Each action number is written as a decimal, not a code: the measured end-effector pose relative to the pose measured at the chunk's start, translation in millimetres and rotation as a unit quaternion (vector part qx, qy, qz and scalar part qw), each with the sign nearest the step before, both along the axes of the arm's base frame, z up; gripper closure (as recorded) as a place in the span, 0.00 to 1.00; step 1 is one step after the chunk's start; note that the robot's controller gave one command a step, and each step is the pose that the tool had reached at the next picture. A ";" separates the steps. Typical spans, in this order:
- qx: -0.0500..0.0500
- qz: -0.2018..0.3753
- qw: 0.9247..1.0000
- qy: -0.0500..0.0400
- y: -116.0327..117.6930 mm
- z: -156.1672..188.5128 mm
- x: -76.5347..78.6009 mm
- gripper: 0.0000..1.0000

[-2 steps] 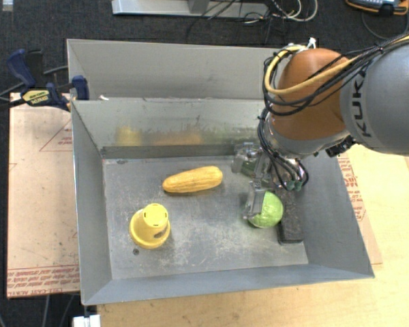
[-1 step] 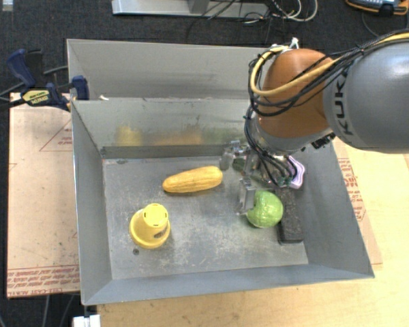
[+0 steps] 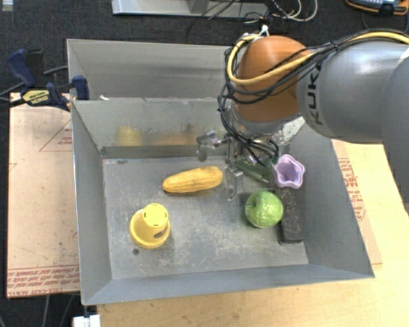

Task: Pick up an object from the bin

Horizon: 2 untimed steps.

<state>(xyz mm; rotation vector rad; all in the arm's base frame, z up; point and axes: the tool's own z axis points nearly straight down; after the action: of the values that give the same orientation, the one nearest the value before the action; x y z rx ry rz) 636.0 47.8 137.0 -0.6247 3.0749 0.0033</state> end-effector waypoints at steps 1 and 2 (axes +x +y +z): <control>0.000 -0.034 0.999 -0.004 13.6 -35.4 0.2 0.00; 0.001 0.058 0.998 -0.003 18.5 -62.4 7.3 0.00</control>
Offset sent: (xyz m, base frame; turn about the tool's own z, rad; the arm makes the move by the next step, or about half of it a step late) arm 0.0077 0.0185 -0.0670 -0.1231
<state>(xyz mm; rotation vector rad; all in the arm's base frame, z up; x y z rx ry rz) 643.2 66.4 74.6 -0.8018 3.0275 0.0034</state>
